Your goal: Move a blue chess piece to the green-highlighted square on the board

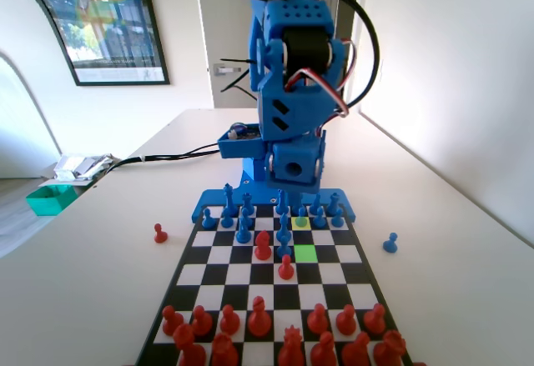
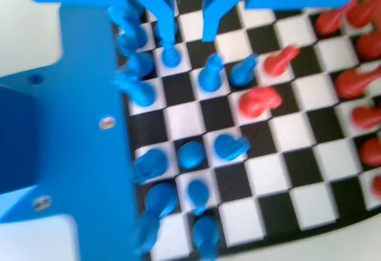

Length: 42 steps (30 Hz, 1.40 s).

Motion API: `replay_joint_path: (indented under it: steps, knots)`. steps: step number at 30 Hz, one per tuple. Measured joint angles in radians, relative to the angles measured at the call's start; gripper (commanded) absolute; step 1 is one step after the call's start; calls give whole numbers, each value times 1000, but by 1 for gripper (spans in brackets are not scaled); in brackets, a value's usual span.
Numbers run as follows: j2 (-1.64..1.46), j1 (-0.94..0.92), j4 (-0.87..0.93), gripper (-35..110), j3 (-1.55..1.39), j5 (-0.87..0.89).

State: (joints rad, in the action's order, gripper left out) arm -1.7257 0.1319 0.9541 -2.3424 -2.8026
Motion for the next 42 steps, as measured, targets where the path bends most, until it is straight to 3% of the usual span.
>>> replay_joint_path:
  steps: [19, 42]
  knots:
    - [43, 37, -181, 9, -115, 3]
    - [92, 72, -249, 8, -143, 43]
